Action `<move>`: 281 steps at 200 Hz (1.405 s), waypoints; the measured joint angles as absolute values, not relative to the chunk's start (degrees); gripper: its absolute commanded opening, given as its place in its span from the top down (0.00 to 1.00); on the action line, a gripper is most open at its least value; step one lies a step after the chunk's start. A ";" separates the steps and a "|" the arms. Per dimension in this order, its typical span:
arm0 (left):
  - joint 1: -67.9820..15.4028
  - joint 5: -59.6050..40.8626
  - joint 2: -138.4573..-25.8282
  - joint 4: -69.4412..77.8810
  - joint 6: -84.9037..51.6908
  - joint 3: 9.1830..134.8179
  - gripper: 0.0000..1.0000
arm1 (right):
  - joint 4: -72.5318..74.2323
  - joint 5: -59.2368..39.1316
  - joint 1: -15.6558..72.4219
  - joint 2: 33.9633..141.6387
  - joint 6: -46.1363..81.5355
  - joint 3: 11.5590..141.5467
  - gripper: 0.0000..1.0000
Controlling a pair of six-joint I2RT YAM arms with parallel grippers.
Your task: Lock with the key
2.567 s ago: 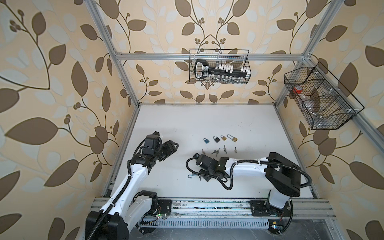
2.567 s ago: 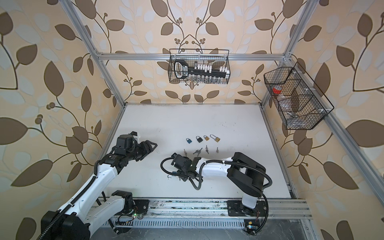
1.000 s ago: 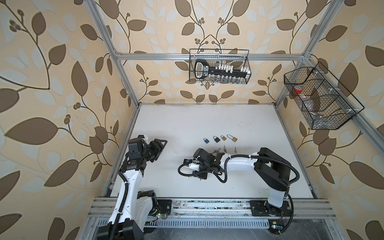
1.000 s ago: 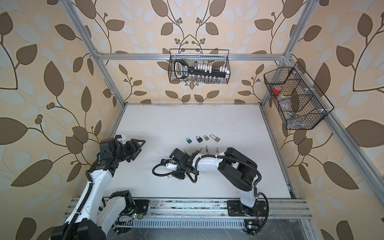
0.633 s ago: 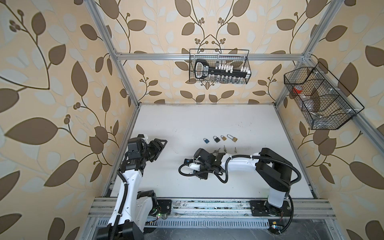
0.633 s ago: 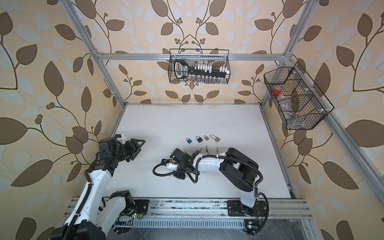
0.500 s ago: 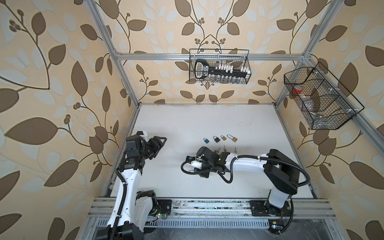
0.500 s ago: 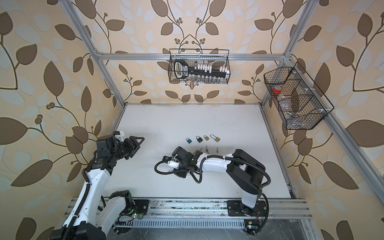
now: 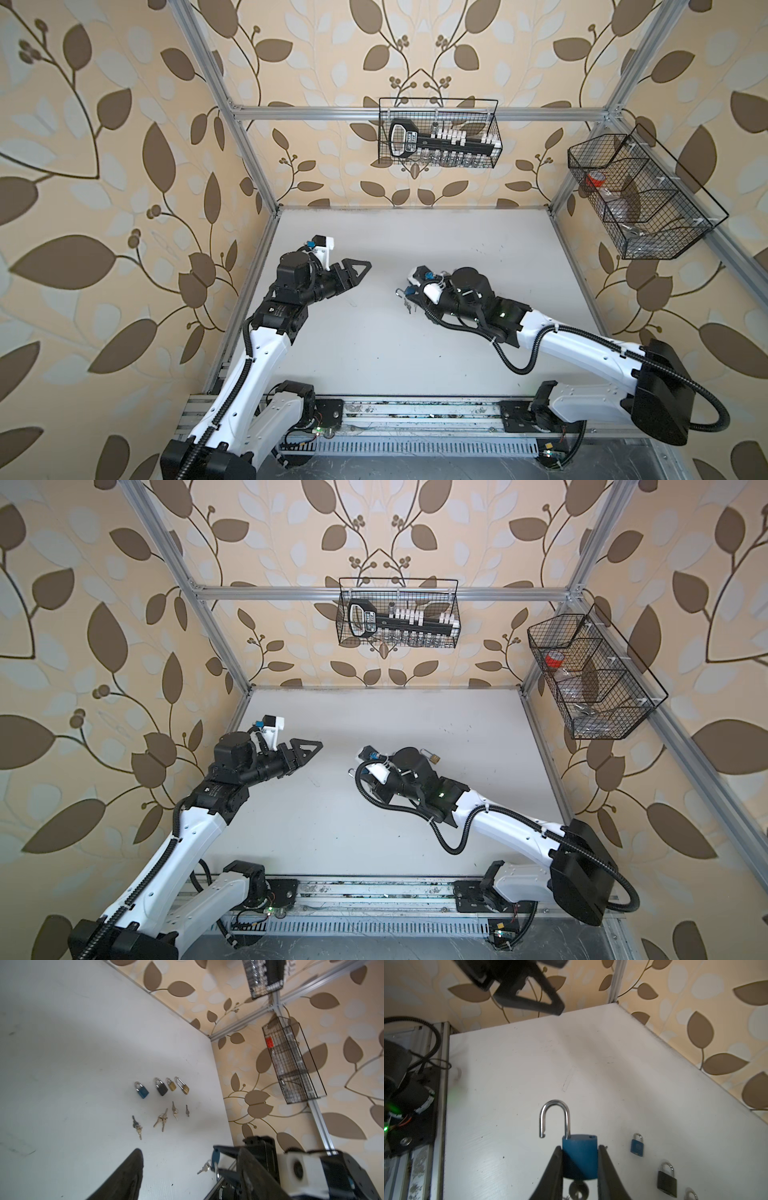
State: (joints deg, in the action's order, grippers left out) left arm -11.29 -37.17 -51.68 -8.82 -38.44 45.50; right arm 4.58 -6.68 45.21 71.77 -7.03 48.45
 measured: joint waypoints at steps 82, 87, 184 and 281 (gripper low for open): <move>-29.45 -36.84 -63.79 -6.33 -29.95 57.63 0.45 | 4.54 -9.08 41.08 66.50 -5.39 48.77 1.00; -30.44 -35.86 -64.49 -6.96 -29.21 58.11 0.45 | 4.43 -9.08 41.08 66.30 -5.41 48.77 1.00; -34.22 -28.62 -67.24 -10.52 -25.61 59.77 0.64 | 2.92 -9.13 41.08 64.47 -6.35 48.77 1.00; -34.54 -26.74 -67.24 -10.92 -25.69 60.16 1.00 | 2.48 -10.13 41.08 64.47 -6.68 48.77 1.00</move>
